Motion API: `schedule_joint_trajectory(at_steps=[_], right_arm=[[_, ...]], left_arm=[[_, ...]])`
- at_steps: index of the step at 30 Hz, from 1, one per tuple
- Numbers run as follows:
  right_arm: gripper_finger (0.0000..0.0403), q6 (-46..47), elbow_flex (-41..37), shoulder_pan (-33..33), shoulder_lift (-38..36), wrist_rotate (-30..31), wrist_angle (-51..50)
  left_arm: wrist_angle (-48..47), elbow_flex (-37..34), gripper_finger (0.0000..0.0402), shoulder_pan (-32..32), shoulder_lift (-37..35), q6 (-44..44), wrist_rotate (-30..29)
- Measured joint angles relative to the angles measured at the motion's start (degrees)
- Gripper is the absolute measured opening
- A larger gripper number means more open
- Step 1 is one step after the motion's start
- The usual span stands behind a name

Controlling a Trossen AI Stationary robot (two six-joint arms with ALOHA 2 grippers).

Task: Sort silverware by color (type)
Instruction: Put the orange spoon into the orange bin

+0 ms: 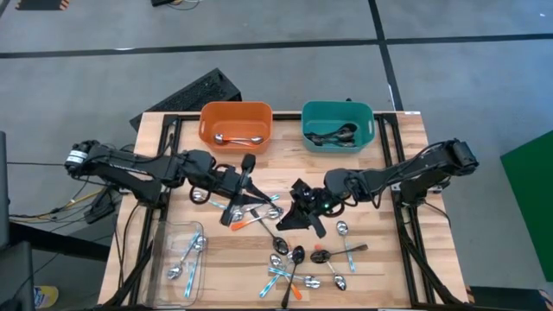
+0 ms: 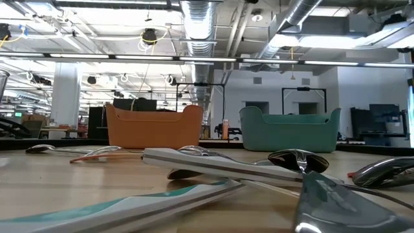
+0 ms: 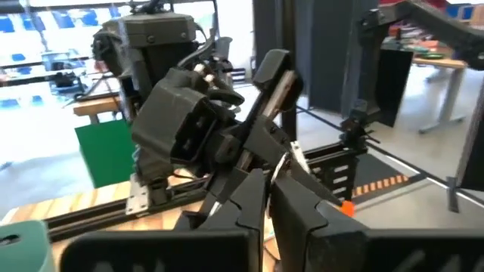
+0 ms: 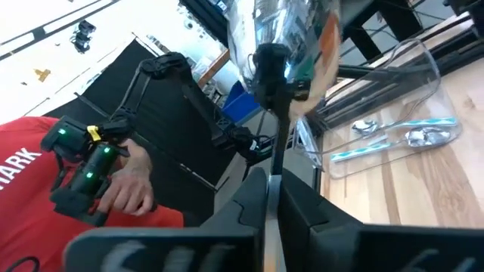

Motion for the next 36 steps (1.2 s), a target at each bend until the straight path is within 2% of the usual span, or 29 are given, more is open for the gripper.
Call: schedule_joint_trajectory(at_steps=[4, 6, 10, 12, 15, 17, 21, 28, 32, 36], right_arm=[[0.0072, -0.3, 0.0, -1.0, -0.1, 3.2, -2.3], [0.0092, 2.4, 0.0, -1.7, -1.2, 10.8, -9.4], [0.0123, 9.4, 0.0, -1.8, -4.0, 31.0, -25.8], [0.0135, 12.5, 0.0, -1.5, -5.5, 36.9, -33.0], [0.0148, 15.1, 0.0, -1.4, -7.9, 39.7, -40.2], [0.0151, 15.1, 0.0, -1.4, -9.3, 40.0, -42.5], [0.015, 13.7, 0.0, -2.0, -11.7, 40.4, -43.8], [0.0148, 10.8, 0.0, -4.2, -14.2, 39.3, -47.4], [0.0148, 12.5, 0.0, -4.3, -14.4, 38.9, -52.1], [0.0148, 15.5, 0.0, -3.5, -14.0, 38.4, -57.2]], left_arm=[[-3.1, 0.0, 0.0001, 1.9, -1.5, -0.6, -5.1], [-6.2, 0.0, 0.0, 3.6, -2.9, -1.7, -9.1], [-14.0, 0.0, 0.0, 7.9, -6.7, -4.6, -17.6], [-17.7, 0.0, 0.0, 10.3, -8.6, -6.2, -23.5], [-24.3, 0.0, 0.0, 15.1, -10.7, -8.2, -33.3], [-29.9, 0.0, 0.0, 19.6, -11.3, -10.6, -36.3], [-37.5, 0.0, 0.0, 30.0, -10.5, -18.2, -35.6], [-37.9, 0.0, 0.0, 43.8, -6.3, -23.9, -29.7], [-39.4, 0.0, 0.0011, 48.3, -3.4, -28.6, -24.9], [-42.6, 0.0, 0.0051, 49.4, 0.5, -30.1, -23.7]])
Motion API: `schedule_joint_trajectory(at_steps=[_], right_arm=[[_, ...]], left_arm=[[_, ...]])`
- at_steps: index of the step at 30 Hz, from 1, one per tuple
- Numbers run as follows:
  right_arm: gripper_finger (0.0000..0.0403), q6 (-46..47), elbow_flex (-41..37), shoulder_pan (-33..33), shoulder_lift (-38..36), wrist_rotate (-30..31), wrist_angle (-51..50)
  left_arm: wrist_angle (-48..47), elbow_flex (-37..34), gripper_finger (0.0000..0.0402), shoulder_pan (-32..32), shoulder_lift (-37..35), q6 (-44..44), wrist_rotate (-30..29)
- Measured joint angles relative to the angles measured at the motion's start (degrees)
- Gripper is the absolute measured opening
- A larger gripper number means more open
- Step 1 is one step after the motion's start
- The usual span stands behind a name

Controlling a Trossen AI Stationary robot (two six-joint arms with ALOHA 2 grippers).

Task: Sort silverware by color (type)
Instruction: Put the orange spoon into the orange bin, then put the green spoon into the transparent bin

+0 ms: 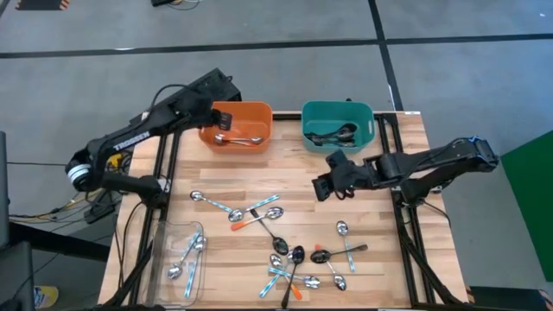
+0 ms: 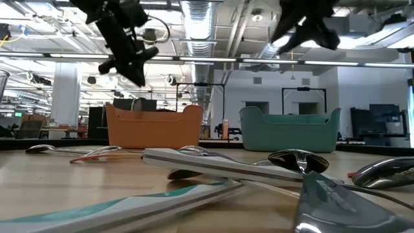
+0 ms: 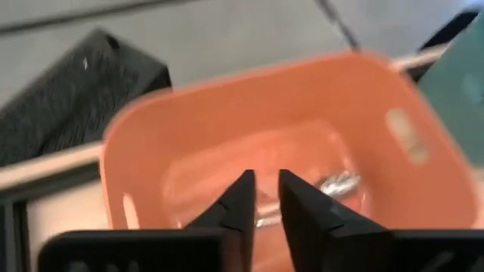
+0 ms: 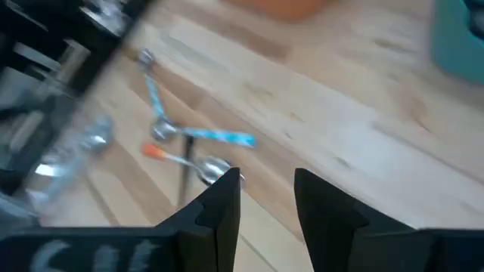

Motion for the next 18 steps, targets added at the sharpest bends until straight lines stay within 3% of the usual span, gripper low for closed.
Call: schedule_joint_trajectory(at_steps=[4, 10, 13, 18], right_arm=[[0.0148, 3.5, 0.0, 0.9, 0.7, -1.8, -5.2], [0.0148, 11.7, 0.0, 4.2, 1.5, -5.8, -14.8], [0.0148, 17.5, 0.0, 6.7, 3.1, -8.0, -19.2], [0.0148, 30.7, -0.3, 13.1, 8.1, -10.6, -23.3]], left_arm=[[-3.3, 0.0, 0.011, 0.0, 3.5, 0.3, 4.2], [-5.0, 0.0, 0.0169, -1.8, 3.8, 2.3, 17.1], [-3.7, 0.0, 0.0173, -5.4, 0.6, 2.4, 18.0], [-2.1, 0.0, 0.0173, -15.5, -5.1, -1.3, 14.2]])
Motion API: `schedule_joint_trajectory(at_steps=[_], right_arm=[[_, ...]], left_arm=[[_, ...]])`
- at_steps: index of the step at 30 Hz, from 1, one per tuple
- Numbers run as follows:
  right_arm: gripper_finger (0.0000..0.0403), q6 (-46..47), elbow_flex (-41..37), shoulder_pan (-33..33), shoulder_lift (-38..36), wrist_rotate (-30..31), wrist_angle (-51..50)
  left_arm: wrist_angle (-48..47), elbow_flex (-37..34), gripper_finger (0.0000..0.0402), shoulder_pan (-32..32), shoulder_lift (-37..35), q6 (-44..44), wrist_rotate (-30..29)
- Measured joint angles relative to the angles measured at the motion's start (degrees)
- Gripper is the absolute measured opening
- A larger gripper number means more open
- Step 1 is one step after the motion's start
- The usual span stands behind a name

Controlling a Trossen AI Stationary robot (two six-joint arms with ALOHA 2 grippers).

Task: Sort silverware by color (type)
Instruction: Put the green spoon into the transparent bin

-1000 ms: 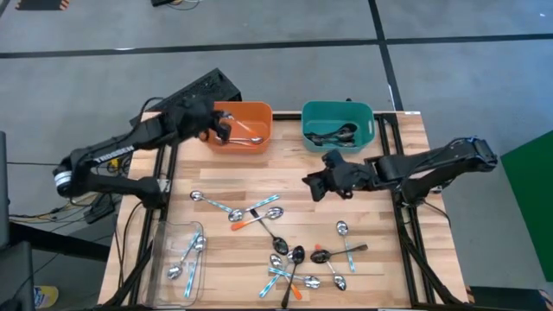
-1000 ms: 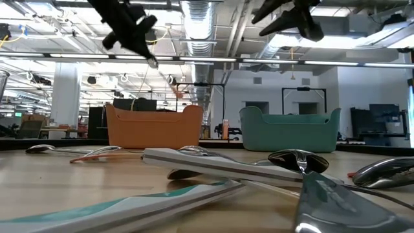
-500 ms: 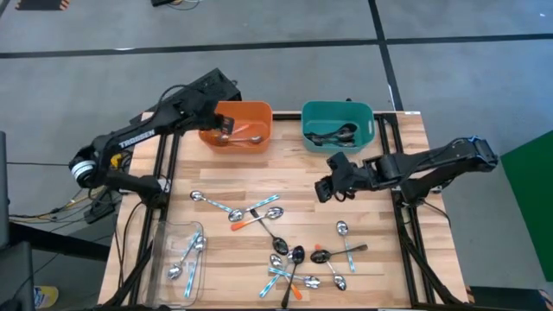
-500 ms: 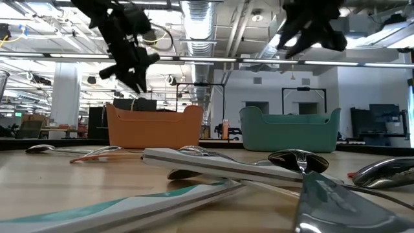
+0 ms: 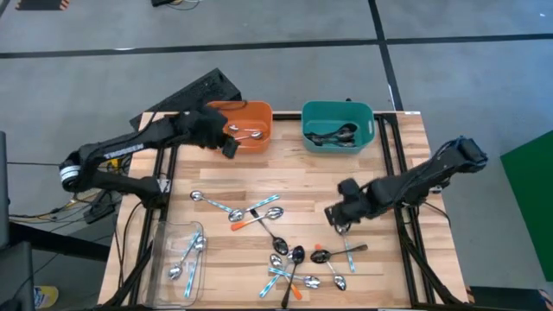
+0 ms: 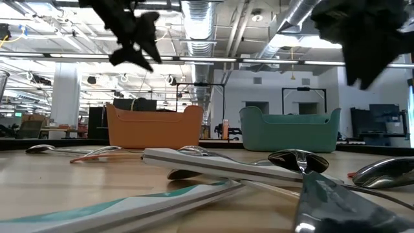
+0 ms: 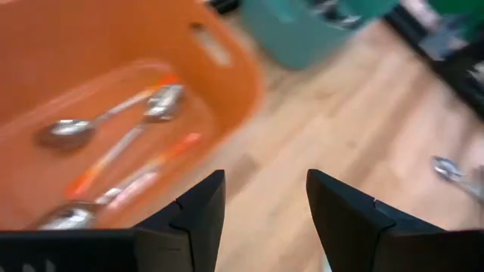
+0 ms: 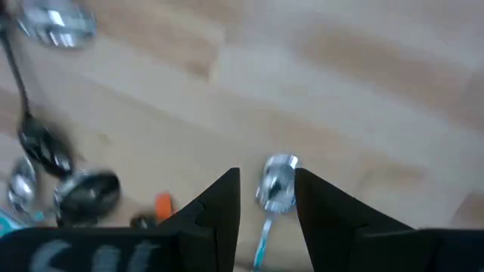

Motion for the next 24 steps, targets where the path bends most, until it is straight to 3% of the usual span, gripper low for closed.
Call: schedule_joint_trajectory(at_steps=[6, 10, 24], right_arm=[[0.0148, 8.5, 0.0, 5.9, 9.1, -6.6, 3.2], [0.0148, 11.4, 0.0, 7.7, 14.6, -10.0, 5.9], [0.0138, 9.2, 0.2, 8.4, 24.8, -17.7, 10.9]], left_arm=[[3.7, 0.0, 0.0174, -15.9, -2.5, -4.9, -10.3], [4.5, 0.0, 0.0174, -22.3, -2.1, -6.0, -14.1], [4.1, 0.0, 0.0174, -24.7, -1.9, -6.5, -15.0]])
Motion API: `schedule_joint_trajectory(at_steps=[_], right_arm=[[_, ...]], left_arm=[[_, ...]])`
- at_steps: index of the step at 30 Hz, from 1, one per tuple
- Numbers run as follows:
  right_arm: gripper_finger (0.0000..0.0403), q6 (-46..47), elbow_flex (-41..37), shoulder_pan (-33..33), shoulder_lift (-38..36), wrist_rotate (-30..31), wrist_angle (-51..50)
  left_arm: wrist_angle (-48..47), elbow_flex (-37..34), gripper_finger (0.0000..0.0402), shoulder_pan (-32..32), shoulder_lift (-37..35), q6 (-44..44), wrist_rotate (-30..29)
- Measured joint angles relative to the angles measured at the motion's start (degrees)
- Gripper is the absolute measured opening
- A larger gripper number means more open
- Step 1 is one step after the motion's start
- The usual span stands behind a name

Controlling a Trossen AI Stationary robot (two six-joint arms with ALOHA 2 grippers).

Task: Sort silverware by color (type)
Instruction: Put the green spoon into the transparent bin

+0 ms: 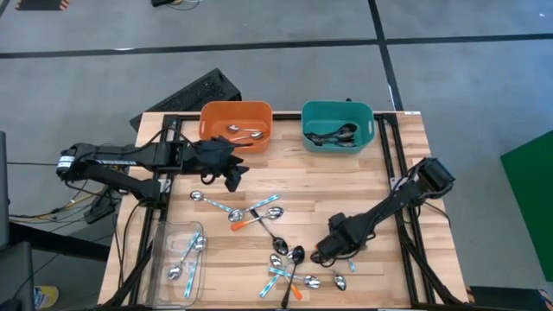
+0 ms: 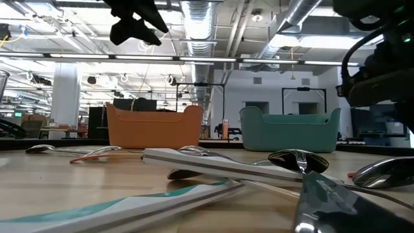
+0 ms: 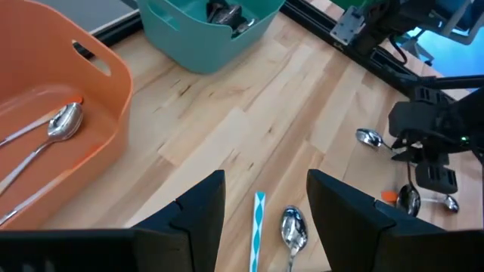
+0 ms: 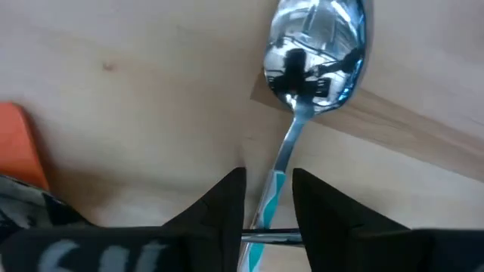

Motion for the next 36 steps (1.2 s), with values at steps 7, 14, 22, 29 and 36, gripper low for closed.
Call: schedule_joint_trajectory(at_steps=[7, 14, 22, 29, 36], right_arm=[[0.0062, -2.4, -0.1, -0.8, -0.4, 0.2, 1.1], [0.0019, -5.5, -0.1, -1.2, -0.4, 0.4, 1.3], [0.0018, -5.7, -0.4, -1.8, -4.2, 8.7, 2.8], [0.0017, -6.4, -0.3, -4.2, -12.2, 21.1, 3.1], [0.0017, -16.3, -0.3, -6.5, -19.3, 36.5, 7.1]], left_arm=[[-1.2, 0.0, 0.0174, -0.3, 0.0, -0.2, 0.5], [-1.3, 0.0, 0.0174, -0.3, 0.0, -0.3, 0.7], [-1.5, 0.0, 0.0174, -1.2, 0.0, -1.1, 0.7], [-0.3, 0.0, 0.0174, -1.3, 0.0, -2.3, 0.7], [5.8, 0.0, 0.0174, -1.9, 0.1, -2.1, 3.2]])
